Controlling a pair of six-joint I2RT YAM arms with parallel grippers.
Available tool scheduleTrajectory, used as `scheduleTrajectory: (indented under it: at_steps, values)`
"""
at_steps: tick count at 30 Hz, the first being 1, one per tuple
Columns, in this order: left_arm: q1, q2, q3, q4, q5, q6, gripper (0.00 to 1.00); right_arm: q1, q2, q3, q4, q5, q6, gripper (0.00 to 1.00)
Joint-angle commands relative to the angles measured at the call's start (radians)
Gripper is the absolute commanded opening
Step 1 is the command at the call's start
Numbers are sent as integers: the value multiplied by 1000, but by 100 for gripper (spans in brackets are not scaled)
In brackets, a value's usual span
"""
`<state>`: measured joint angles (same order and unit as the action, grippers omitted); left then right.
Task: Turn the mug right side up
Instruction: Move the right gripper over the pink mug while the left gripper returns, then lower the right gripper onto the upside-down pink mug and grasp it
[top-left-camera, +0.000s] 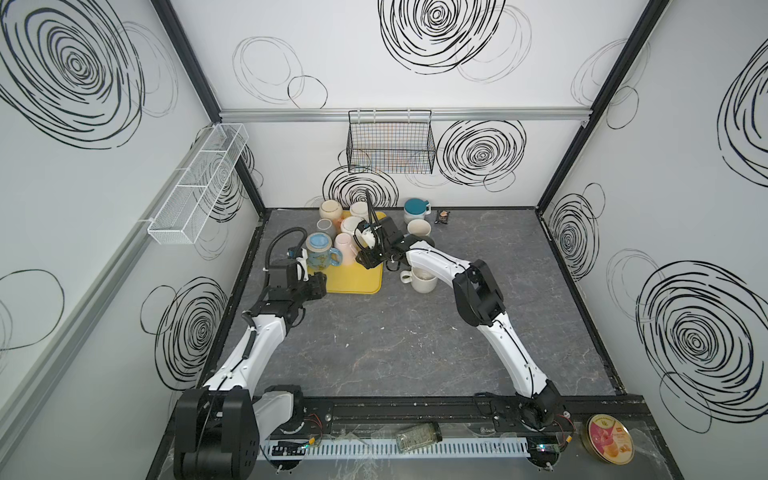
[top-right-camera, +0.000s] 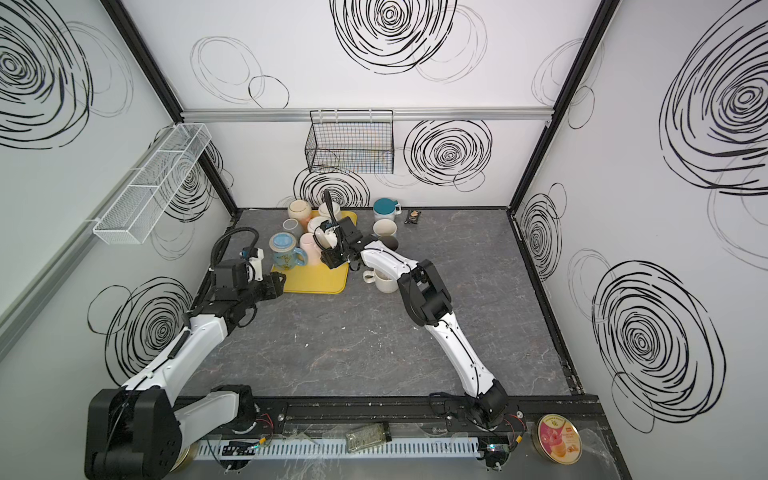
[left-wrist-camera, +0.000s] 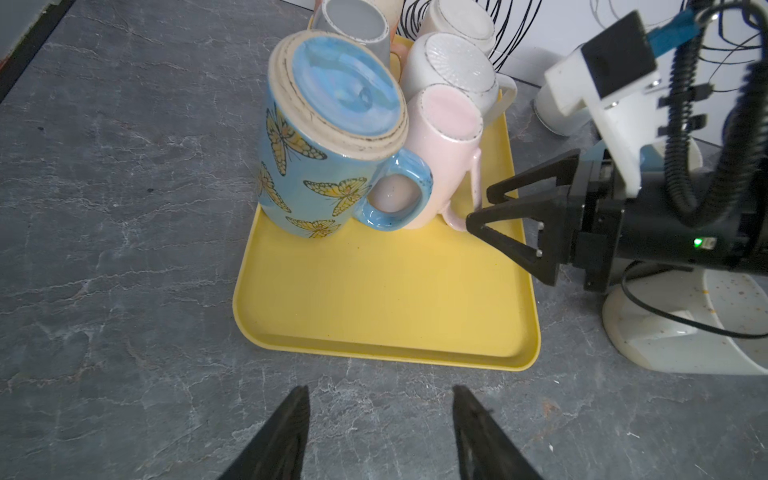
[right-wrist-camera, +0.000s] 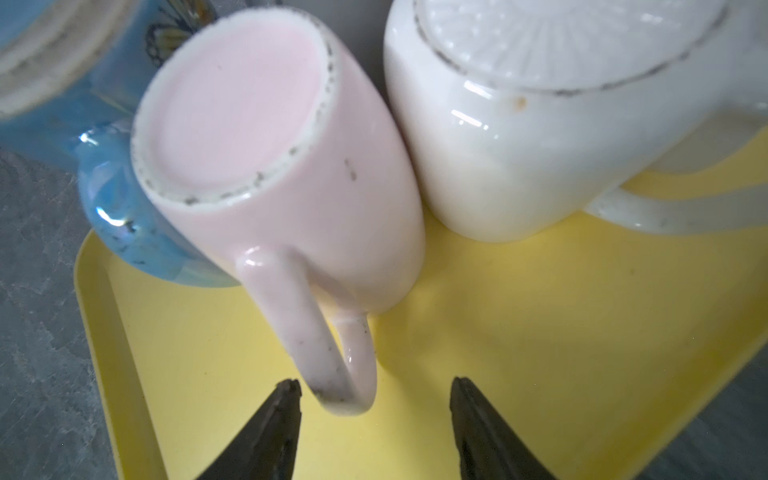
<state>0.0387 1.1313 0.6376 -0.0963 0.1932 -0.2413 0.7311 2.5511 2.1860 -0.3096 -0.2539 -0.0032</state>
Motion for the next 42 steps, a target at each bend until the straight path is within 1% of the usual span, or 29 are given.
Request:
scheduleTrajectory:
  at_steps: [1,7,9,12,15,18,22,24,25,27,29,31,35,42]
  values:
    - [13,3,11,58,18,-21,58,11,10,33,26,-22,-51,56]
    - [12,6,7,49,14,-22,58,31,-4,31,-1,22,-119,35]
    - [12,3,4,49,10,-22,58,35,-10,27,-14,38,-133,30]
    - [12,-1,2,51,8,-22,58,37,-35,-3,-20,61,-144,26]
    - [12,1,4,49,9,-21,58,37,-81,-69,-2,74,-148,23]
    - [11,4,3,50,12,-24,58,38,-138,-164,30,80,-148,20]
    - [7,2,1,50,10,-23,58,42,-218,-301,57,85,-139,19]
    - [4,-1,-3,55,8,-26,58,46,-258,-370,70,87,-132,19]
    - [2,-1,-5,59,8,-28,58,48,-278,-402,79,89,-130,21]
    - [-3,0,-10,67,6,-32,58,50,-309,-454,93,100,-120,31]
    - [-9,5,-14,77,7,-36,58,51,-331,-481,100,117,-105,44]
    - [-13,11,-14,78,3,-37,58,51,-337,-483,93,135,-94,50]
    - [-23,17,-9,70,-2,-34,58,51,-321,-440,66,163,-77,53]
    - [-40,15,-12,71,-14,-31,58,51,-252,-313,7,158,-78,53]
